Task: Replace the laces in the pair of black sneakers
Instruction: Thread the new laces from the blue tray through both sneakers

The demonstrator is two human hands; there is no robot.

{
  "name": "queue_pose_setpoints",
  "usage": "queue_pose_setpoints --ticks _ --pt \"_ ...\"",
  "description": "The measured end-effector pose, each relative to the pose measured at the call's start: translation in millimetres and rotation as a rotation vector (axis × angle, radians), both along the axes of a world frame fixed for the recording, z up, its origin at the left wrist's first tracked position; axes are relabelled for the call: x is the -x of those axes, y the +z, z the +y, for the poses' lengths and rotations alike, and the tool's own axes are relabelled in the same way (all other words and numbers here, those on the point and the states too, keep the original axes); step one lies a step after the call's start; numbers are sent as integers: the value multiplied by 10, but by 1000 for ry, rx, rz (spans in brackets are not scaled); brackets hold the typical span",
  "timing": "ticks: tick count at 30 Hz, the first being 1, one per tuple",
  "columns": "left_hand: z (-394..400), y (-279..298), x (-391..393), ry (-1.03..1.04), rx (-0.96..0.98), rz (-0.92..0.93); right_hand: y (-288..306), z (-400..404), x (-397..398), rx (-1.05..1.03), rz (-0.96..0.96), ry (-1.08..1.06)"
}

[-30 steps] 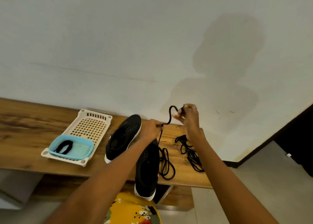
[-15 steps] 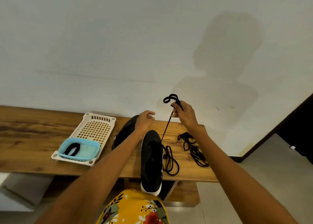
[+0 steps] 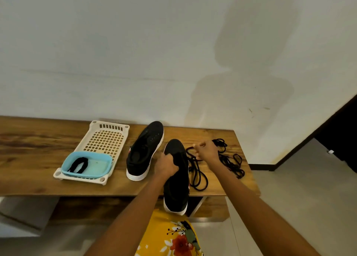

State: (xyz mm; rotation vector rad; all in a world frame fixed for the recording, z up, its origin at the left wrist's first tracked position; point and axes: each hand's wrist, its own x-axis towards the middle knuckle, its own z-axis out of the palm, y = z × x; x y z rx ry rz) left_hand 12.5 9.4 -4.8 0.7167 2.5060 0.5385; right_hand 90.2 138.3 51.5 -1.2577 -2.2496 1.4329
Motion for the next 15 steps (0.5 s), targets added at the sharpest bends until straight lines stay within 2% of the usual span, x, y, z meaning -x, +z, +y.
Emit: queue_pose_setpoints --ticks 3,8,10,15 --pt "-46 -14 47 148 -135 -25 -162 -106 6 80 26 79" --pt "-300 -59 207 520 -497 -611 -376 -366 105 60 -8 290" --pt "-383 -81 222 608 -570 -771 -444 -468 150 20 -30 309" --pt "-429 -99 202 608 -596 -813 -568 -599 290 -75 -139 318"
